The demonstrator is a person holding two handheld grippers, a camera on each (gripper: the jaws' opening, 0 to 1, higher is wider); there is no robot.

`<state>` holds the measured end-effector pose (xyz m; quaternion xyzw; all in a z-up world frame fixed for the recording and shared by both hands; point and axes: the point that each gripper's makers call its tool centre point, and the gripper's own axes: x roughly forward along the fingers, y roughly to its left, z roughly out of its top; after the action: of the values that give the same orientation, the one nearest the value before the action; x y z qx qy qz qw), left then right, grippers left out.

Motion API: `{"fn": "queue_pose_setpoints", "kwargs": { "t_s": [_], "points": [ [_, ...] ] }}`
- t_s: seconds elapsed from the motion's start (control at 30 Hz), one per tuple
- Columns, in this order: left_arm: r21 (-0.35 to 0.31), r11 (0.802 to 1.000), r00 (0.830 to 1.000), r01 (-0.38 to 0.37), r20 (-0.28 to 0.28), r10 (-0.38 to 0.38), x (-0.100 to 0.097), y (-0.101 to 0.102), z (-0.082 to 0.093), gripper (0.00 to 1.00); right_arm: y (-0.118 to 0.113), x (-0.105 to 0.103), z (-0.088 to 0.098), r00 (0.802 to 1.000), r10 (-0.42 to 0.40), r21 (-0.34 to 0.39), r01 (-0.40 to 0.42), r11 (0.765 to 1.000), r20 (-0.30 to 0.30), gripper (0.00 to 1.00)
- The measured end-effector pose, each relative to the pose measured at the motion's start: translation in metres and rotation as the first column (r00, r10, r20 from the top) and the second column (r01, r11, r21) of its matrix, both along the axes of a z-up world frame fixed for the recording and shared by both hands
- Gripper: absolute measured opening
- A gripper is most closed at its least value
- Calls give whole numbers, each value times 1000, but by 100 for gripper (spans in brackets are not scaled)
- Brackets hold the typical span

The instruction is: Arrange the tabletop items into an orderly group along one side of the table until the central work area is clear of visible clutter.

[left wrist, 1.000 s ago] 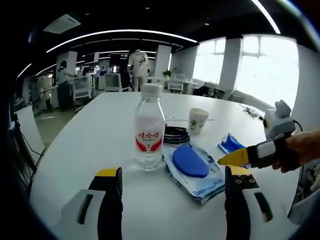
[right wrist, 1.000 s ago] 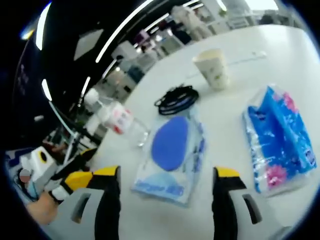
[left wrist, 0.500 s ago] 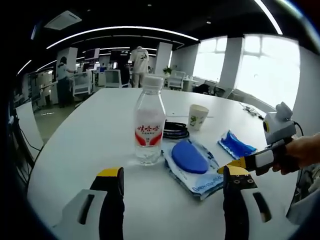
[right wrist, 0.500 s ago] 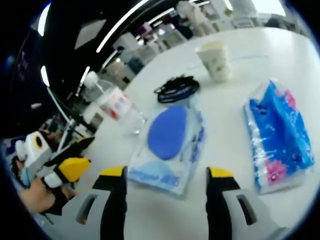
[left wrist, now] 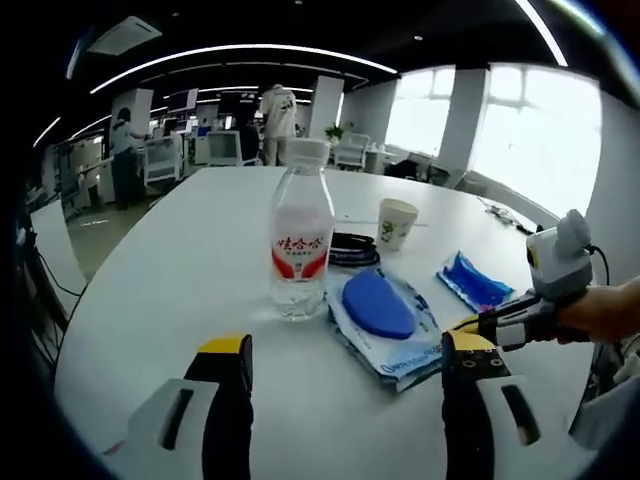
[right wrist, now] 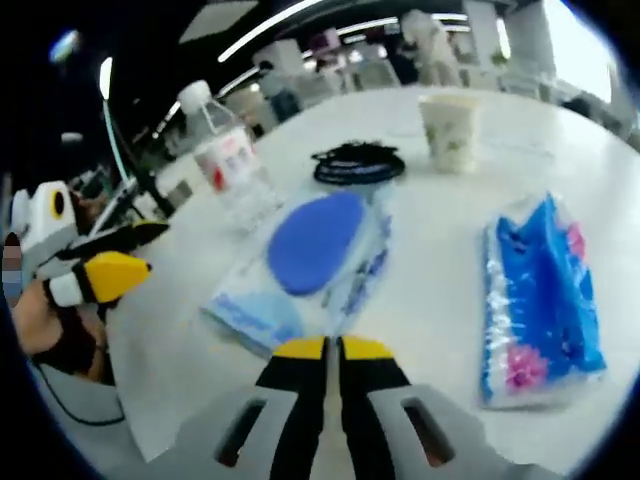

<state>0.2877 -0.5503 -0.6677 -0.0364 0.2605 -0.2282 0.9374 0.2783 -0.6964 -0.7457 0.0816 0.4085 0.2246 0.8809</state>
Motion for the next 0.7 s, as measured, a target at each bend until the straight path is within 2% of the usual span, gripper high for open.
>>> {"fn": "queue_pose_setpoints", "kwargs": {
  "t_s": [0.13,0.27,0.3,0.4,0.57,0.67,0.7],
  "points": [
    [-1,1000,1000,1,-3,-1,0,-2,0,76,-1,2,0,998,-43,42,45,998,-48,0],
    [-5,1000,1000,5,-14,-6,-1,-4,0,75,-1,1,1,998,-42,45,44,998,-43,0],
    [-7,1000,1000,4,-20,-4,-1,-5,0,75,0,1,2,997,-58,68,62,996,-55,0],
    [-17,1000,999,-10,-49,9,-4,-4,-4,71,1,0,4,997,-56,77,61,995,-56,0],
    [-76,996,987,-46,-155,34,-13,-7,-20,63,2,1,4,997,-50,85,54,995,-51,0],
    [-192,973,963,-128,-258,76,-14,-14,-26,63,2,-1,5,997,-51,89,55,995,-49,0],
    [-209,967,957,-145,-280,83,-14,-15,-29,61,2,0,5,997,-53,91,57,994,-49,0]
  ]
}}
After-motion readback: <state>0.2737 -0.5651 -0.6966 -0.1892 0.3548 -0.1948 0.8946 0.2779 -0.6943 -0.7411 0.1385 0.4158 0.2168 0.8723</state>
